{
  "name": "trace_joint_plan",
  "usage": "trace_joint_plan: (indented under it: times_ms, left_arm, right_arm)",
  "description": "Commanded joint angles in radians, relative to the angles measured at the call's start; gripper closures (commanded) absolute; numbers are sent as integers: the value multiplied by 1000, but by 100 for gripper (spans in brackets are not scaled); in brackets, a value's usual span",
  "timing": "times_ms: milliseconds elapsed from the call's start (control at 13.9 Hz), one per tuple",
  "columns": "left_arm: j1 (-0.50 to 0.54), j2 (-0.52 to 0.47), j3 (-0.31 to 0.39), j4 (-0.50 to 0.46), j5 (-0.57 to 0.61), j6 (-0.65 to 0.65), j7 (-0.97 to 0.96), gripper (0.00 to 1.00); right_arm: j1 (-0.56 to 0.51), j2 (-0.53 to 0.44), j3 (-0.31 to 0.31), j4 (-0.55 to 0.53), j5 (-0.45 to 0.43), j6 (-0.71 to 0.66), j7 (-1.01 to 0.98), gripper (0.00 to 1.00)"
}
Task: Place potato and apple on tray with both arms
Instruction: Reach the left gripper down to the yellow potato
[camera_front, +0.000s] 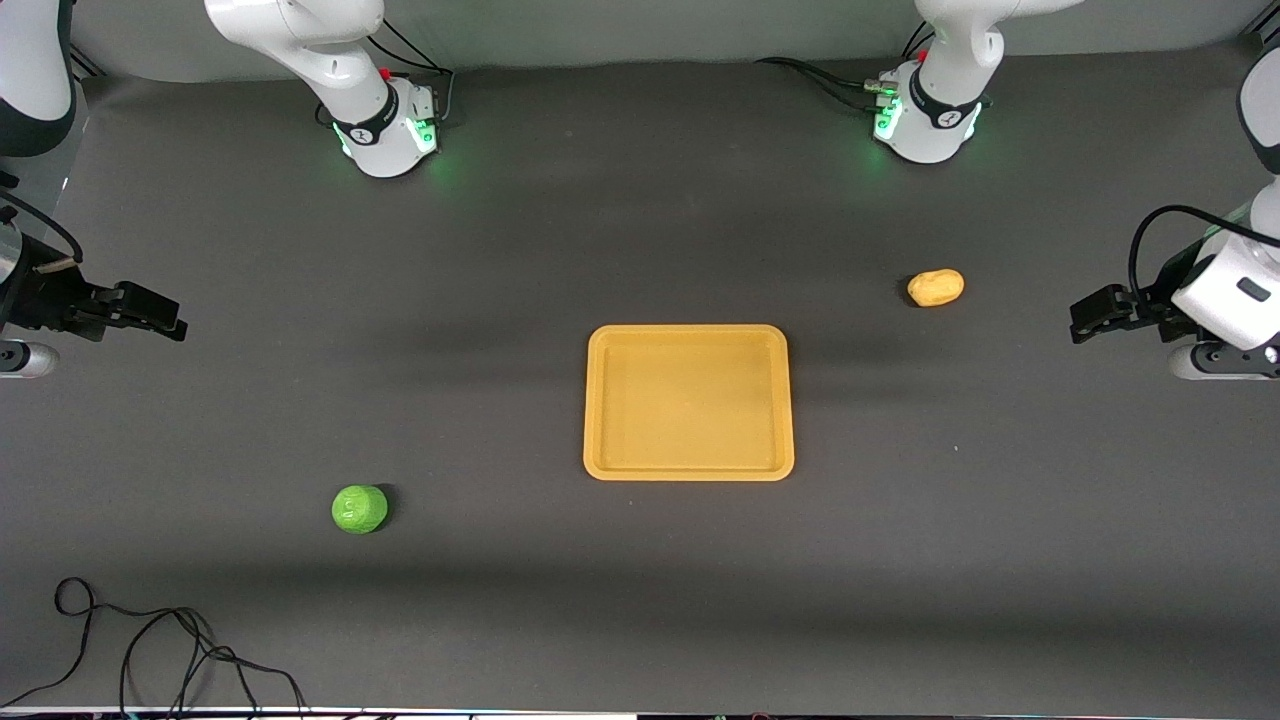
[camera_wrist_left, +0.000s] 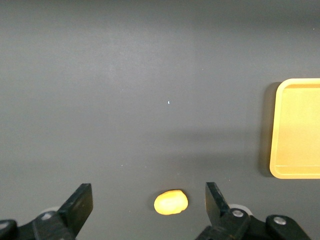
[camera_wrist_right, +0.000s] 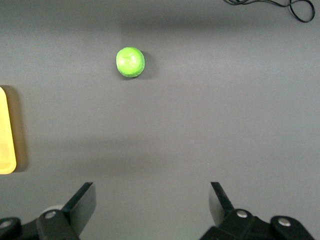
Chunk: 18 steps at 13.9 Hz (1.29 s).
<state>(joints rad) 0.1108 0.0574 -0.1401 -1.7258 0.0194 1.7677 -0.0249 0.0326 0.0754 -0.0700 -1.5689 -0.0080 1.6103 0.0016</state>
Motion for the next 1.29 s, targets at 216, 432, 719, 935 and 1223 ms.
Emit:
trace_joint_plan:
  times_ms: [216, 432, 719, 935, 1223]
  left_arm:
    - [-29, -107, 4, -562, -9, 350, -12, 0]
    - [-45, -97, 4, -682, -9, 381, -1, 1]
    - [-111, -27, 2, -770, -9, 400, 23, 2]
    - [-100, -11, 5, -819, -7, 439, 135, 4]
    - [-83, 18, 8, -900, -9, 603, 168, 4]
  right_arm:
    - [0, 1, 1, 20, 5, -16, -8, 0]
    - [0, 14, 1, 33, 6, -15, -6, 0]
    - [0, 18, 1, 36, 9, -15, -15, 0]
    - [1, 18, 1, 35, 11, -15, -17, 0]
    - [7, 63, 10, 53, 16, 10, -6, 0]
